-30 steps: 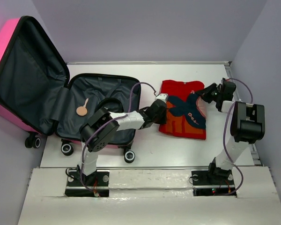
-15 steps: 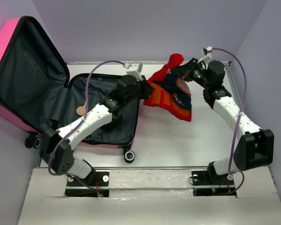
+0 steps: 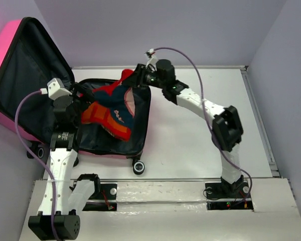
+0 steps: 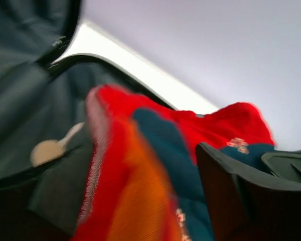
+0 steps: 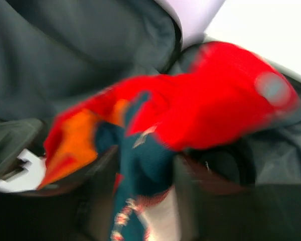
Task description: Pack the luggage
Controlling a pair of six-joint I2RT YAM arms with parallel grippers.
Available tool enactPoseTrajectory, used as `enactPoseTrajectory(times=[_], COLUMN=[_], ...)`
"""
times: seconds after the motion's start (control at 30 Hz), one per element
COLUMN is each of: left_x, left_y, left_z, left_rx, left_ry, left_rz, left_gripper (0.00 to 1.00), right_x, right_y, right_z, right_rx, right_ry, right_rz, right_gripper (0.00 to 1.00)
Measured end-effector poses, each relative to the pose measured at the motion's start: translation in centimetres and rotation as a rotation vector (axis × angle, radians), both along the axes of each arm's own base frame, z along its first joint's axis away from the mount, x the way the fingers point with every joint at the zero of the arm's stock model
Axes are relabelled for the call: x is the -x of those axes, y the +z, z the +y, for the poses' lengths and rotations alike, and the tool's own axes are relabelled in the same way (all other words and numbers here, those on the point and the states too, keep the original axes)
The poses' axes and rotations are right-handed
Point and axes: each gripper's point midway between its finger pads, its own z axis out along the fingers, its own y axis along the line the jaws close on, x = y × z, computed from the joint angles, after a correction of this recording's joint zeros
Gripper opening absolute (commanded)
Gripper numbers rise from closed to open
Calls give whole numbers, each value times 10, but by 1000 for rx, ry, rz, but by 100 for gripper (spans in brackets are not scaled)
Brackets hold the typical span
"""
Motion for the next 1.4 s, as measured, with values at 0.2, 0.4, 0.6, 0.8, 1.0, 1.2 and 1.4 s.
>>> enactPoseTrajectory(times=[0.2, 0.4, 0.6, 0.8, 1.0, 1.2, 1.4], left_x=[14, 63, 127, 166, 169, 148, 140], left_y=[-50, 11, 42, 13, 8, -2, -12], left_z=[30, 43, 82, 133, 164, 191, 204], left_rx=[-37, -81, -136, -210, -426, -578, -669], left_ry=[96, 163, 393, 749, 989, 1121, 1144], left_rz=[179, 26, -68, 56, 138, 331, 449], left_gripper=[99, 97, 94, 86, 82, 77, 73], right_x=[-18, -10, 10, 57, 81, 84, 81], right_y=[-142, -178, -95, -34, -80, -117, -123], right_z=[47, 26, -6, -48, -51, -49, -50], right_rx=[240, 401, 410, 344, 374, 434, 455], right_ry=[53, 45, 16, 0, 103, 160, 158], right_rz=[190, 231, 42, -119, -92, -58, -67], right_gripper=[83, 83, 63, 49, 87, 90, 87])
